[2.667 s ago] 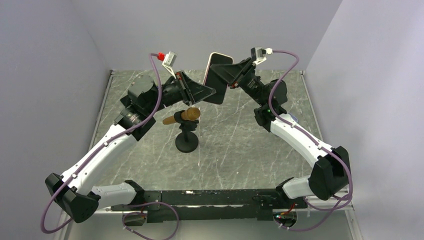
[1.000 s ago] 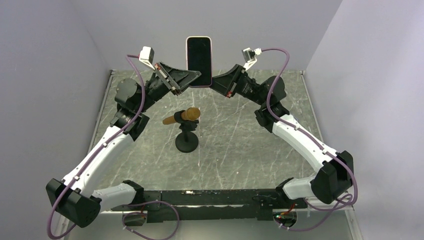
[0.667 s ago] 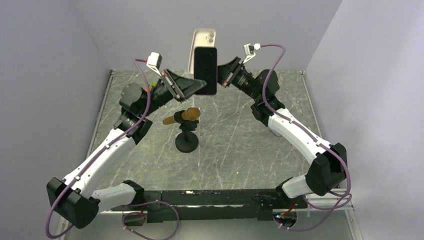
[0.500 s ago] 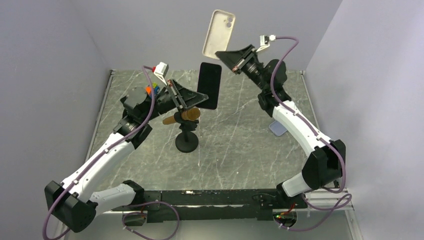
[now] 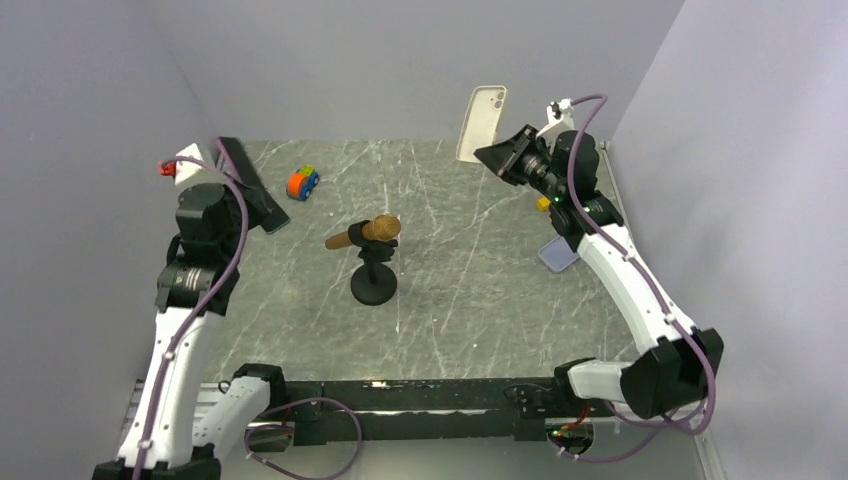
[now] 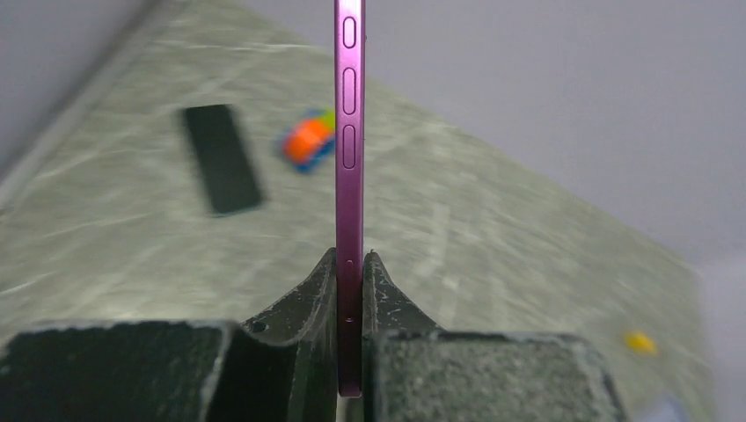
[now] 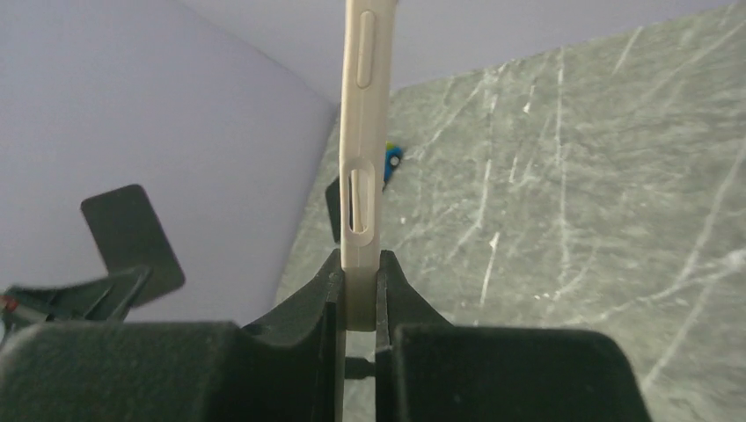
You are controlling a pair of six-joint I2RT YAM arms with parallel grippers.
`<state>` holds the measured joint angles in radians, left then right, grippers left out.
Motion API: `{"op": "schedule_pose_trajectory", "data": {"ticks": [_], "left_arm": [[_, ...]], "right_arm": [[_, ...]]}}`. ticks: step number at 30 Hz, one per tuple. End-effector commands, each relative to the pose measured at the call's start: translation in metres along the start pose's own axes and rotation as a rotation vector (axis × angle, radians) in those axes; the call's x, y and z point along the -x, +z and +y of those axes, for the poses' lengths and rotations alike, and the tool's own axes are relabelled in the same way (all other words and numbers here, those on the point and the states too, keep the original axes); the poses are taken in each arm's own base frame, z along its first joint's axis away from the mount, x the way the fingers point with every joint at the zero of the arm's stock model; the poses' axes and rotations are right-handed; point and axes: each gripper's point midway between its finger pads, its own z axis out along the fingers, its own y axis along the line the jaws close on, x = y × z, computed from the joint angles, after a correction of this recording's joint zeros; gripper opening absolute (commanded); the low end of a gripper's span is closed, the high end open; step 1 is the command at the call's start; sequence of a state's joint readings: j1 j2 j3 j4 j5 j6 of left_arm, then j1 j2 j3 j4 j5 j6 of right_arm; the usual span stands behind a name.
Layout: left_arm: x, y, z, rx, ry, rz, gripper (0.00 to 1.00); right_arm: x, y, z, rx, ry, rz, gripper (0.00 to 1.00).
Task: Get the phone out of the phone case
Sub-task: Place the phone at the center of the board.
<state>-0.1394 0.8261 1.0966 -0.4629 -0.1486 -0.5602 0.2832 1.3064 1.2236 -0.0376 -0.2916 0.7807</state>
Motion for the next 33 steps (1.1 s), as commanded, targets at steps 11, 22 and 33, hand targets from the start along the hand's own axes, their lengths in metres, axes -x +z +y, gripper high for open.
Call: {"op": "schedule_pose_trajectory", "data": {"ticks": [11,22,33], "left_arm": [[-0.032,0.115,0.229,0.467,-0.276,-0.044,0.0],[-0.103,0.159,0.27,0.278,-0.558,0.171,0.0],[-0.147,0.166,0.271,0.294,-0.638,0.316,0.0]], "right_arm": [[0.021,-0.078,0.031,0.003,-0.227,-0.088,0.0],[0.006,-0.082,0.02,-0.017,-0.229,-0.039,0.0],[-0.003,-0.071,0.021,0.025,-0.187,-0.008,0.0]]}}
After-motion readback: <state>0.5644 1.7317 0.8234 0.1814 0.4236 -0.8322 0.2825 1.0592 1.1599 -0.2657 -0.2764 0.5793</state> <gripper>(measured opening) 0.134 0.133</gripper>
